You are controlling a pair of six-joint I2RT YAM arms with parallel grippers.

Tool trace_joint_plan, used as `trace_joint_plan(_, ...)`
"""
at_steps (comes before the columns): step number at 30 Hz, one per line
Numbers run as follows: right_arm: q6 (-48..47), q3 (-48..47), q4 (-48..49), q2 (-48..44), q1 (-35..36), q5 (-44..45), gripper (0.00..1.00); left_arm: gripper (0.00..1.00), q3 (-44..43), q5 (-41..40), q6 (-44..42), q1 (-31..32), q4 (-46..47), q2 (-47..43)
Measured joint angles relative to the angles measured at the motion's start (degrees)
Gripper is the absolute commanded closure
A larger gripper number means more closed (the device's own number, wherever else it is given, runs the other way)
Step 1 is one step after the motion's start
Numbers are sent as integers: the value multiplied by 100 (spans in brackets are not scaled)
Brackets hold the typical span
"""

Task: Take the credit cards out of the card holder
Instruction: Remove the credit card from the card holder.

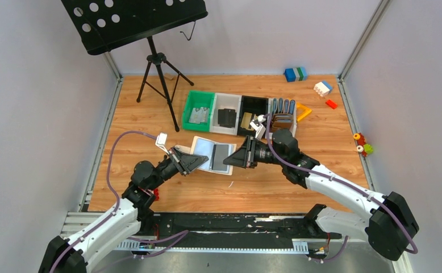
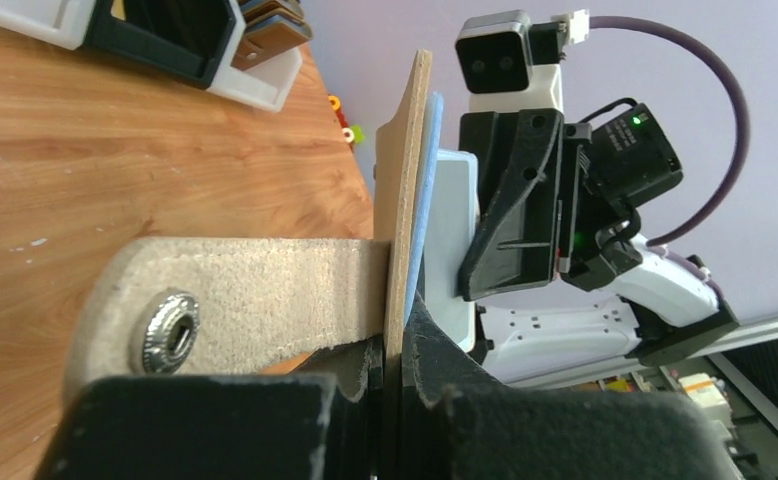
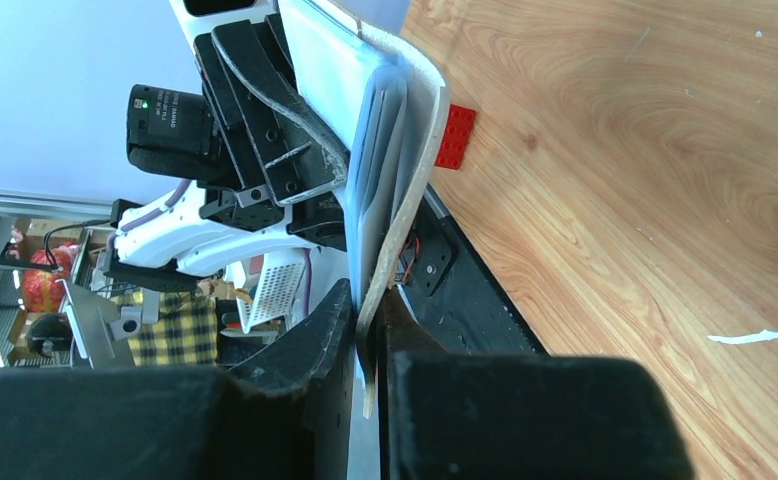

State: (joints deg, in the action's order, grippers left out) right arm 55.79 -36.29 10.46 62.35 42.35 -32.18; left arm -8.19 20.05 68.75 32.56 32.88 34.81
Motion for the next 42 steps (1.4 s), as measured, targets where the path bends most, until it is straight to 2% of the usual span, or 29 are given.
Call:
trace_joint_plan(1, -2, 0, -37, 0, 0, 15, 100, 92, 0, -15, -42, 0, -48, 0)
trace_joint_plan(5, -59, -50, -433, -9, 7, 190, 100, 56, -105, -256, -474, 26, -841, -166)
trace_joint_plan(7, -94, -63, -688, -52, -26, 302, 100, 41, -223, -468, -802, 44, -1467, -275)
trace_joint_plan(10, -129, -59, -968, -129, -142, 420, 100, 28, -562, -916, -1370, 39, -2583, -317)
trace_joint_plan(12, -170, -48, -1108, -179, -181, 503, 100, 29, -903, -1244, -1740, 37, -3359, -295)
trace_joint_plan(15, -258, -24, -1305, -254, -205, 599, 100, 42, -1320, -1576, -2186, 35, -4205, -334)
trace_joint_plan(16, -297, -13, -1346, -271, -205, 601, 100, 50, -1403, -1561, -2304, 33, -4330, -391)
trace_joint_plan(18, -350, -7, -1373, -286, -205, 577, 100, 56, -1421, -1276, -2413, 28, -4295, -516)
trace_joint_plan(21, -407, -7, -1318, -286, -203, 466, 100, 58, -1283, -520, -2216, 31, -3626, -501)
trace_joint_plan(25, -444, 57, -1019, -286, -203, 197, 100, 60, -1163, 339, -1775, 31, -2544, 7)
trace_joint_plan(29, -450, 170, -702, -275, -190, -116, 100, 55, -1163, 833, -1416, 31, -1799, 529)
trace_joint_plan(34, -420, 293, -249, -254, -127, -382, 100, 52, -1174, 1126, -1196, 31, -1408, 844)
trace_joint_plan(42, -254, 369, 313, -251, -92, -649, 100, 62, -1187, 1292, -826, 31, -918, 927)
